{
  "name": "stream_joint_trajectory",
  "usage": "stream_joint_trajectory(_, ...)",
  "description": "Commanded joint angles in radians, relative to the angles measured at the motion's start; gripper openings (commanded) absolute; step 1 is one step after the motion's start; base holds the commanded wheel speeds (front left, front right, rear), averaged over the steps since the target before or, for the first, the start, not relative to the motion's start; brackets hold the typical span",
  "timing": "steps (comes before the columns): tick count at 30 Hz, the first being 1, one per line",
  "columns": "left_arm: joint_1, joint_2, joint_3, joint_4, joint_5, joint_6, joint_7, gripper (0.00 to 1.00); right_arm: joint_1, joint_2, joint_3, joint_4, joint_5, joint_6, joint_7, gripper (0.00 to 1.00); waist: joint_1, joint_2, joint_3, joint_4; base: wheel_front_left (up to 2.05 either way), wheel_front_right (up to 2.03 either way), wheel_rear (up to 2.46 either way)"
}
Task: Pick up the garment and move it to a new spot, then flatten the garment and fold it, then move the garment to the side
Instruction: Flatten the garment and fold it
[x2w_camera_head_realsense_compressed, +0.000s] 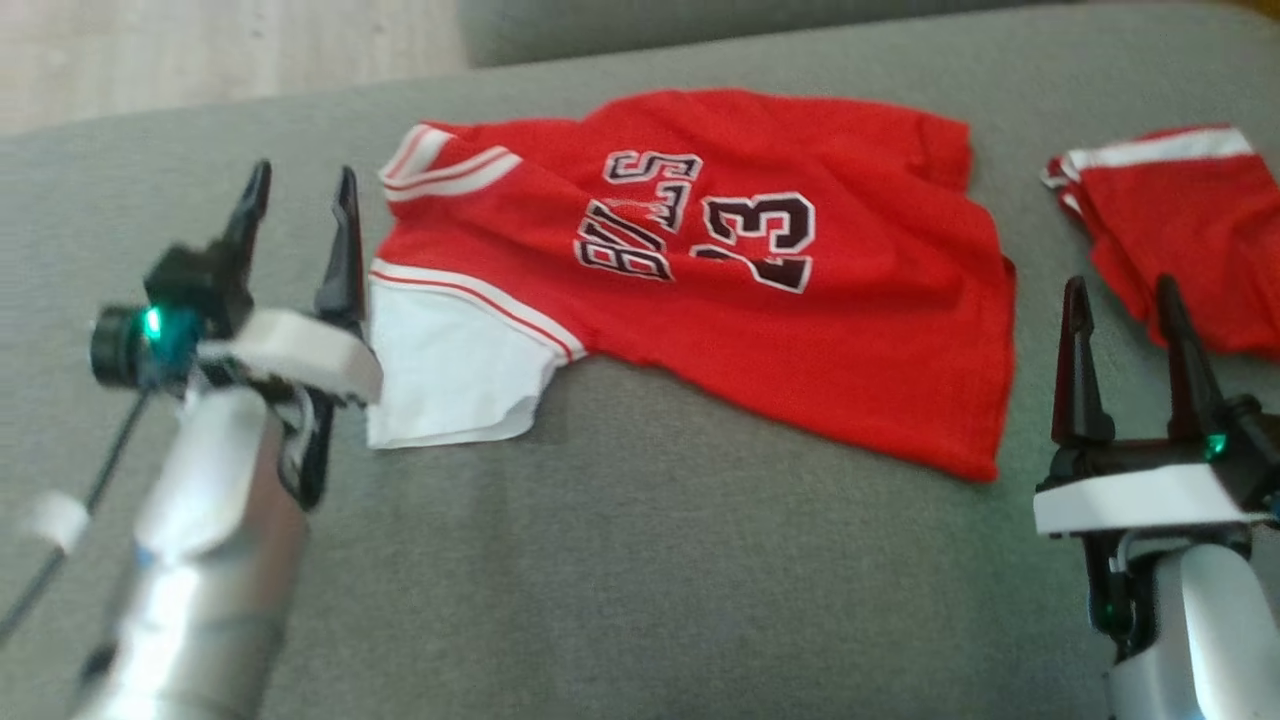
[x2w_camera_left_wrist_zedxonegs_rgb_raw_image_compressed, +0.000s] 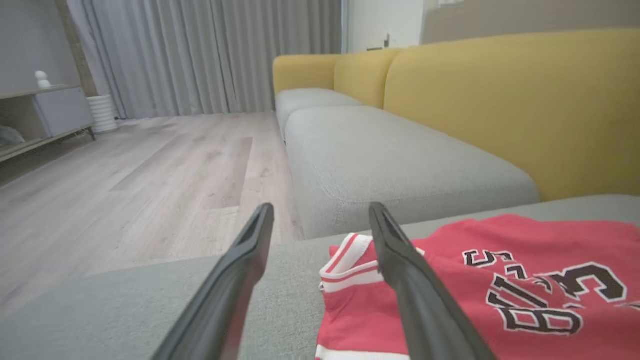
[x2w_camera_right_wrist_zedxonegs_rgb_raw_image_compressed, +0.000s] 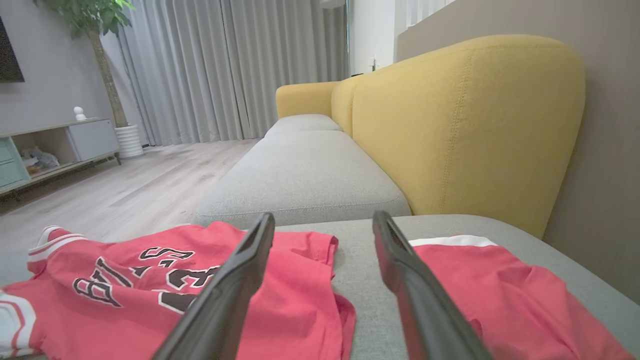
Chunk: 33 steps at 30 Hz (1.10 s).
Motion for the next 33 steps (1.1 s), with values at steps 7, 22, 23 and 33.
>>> stream_joint_trajectory(7,0.253,-0.021,0.074,-0.368,-0.011,0.062,-0.012,1.00,0.048,-0.006,0.007,-0.005,-0.003,-0.001,-0.033,1.00,0.0001,0.0000,-0.078,0.086,0.00,0.00,0.00)
stream_joint_trajectory(22,0.511,-0.077,0.120,-0.597,-0.025,0.090,-0.012,1.00,0.068,-0.006,0.041,0.005,0.018,-0.001,-0.044,1.00,0.0001,0.0000,-0.086,0.095,0.00,0.00,0.00)
stream_joint_trajectory(23,0.506,-0.077,0.119,-0.591,-0.024,0.089,-0.012,1.00,0.064,-0.006,0.041,0.003,0.017,-0.001,-0.044,1.00,0.0001,0.0000,-0.082,0.092,0.00,0.00,0.00)
stream_joint_trajectory(33,0.440,-0.058,0.108,-0.414,-0.029,0.107,0.109,1.00,0.047,-0.006,0.044,-0.019,0.020,-0.001,-0.045,1.00,0.0001,0.0000,-0.032,0.059,0.00,0.00,0.00)
